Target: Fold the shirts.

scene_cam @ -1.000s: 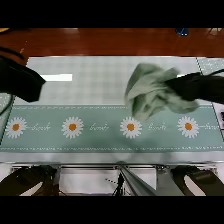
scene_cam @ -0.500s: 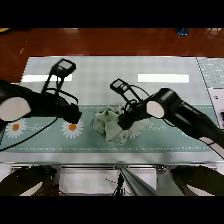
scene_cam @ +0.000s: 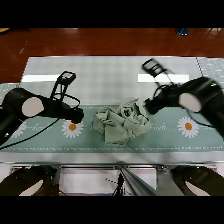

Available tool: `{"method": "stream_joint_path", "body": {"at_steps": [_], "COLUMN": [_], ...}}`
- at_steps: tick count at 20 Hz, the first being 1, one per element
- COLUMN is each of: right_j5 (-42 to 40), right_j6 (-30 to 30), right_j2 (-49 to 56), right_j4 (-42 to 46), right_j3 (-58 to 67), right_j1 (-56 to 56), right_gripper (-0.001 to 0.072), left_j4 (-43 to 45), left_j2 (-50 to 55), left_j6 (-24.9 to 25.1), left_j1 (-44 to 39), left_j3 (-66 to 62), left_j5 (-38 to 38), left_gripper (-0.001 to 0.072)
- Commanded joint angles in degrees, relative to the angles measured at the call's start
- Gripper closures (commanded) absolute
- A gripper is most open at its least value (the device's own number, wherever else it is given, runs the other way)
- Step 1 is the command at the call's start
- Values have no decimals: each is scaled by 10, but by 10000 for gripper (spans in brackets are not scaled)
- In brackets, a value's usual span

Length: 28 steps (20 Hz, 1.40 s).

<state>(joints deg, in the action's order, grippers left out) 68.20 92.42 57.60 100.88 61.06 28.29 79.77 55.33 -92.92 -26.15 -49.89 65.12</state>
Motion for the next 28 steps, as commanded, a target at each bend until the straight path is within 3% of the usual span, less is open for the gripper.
{"method": "stream_joint_path", "body": {"at_steps": [1,3,8,14,19,20,22,23,24,28], "right_j5": [18,16,15,23,31,36,43,45,43,-2], "right_j6": [-34,-96,-188,-212,-212,-212,-211,-212,-211,-212], "right_j2": [-34,-34,-34,-34,-34,-34,-34,-34,-34,-34], "right_j4": [-44,-153,-386,-424,-444,-452,-459,-467,-478,-557], "right_j3": [-1,-20,-101,-161,-162,-162,-165,-176,-195,-303], "right_j1": [-159,-258,-436,-460,-460,-460,-453,-445,-438,-406], "right_gripper": [102,102,104,109,110,110,108,103,103,103], "left_j4": [-167,-247,-328,-437,-479,-490,-505,-507,-507,-507], "left_j2": [25,52,131,206,244,254,274,279,280,270], "left_j6": [86,144,214,291,293,293,293,293,294,313], "left_j1": [65,86,88,88,86,84,83,84,84,84], "left_j3": [51,89,125,125,125,125,125,125,125,124], "left_j5": [-42,-43,-59,-110,-146,-146,-146,-146,-146,-125], "left_gripper": [186,185,165,166,175,244,552,635,677,678]}}
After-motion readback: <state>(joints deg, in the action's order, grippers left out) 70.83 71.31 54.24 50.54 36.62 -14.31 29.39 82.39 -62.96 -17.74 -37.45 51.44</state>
